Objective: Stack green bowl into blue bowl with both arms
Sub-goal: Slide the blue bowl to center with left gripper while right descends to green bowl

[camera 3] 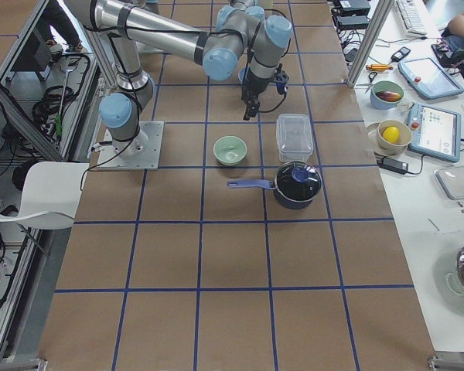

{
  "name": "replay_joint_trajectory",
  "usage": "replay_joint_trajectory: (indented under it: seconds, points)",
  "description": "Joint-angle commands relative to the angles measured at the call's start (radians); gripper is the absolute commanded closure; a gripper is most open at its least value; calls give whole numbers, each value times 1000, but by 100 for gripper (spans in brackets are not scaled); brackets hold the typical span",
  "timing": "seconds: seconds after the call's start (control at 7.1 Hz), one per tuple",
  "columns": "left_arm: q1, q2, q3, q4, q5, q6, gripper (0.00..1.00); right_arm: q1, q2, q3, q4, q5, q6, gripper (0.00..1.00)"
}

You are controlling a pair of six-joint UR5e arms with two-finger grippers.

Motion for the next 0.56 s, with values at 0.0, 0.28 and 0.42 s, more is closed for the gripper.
replay_joint_trajectory:
  seconds: [0.0,0.28,0.42]
  points:
    - [171,135,-3,-105,-40,289,0,-101,11,208,-278,6,-105,0]
    - [377,301,13,-347,-57,585,0,-129,23,354,-494,17,-113,0]
    - [428,364,17,-441,-85,643,0,-137,64,420,-631,13,-160,4]
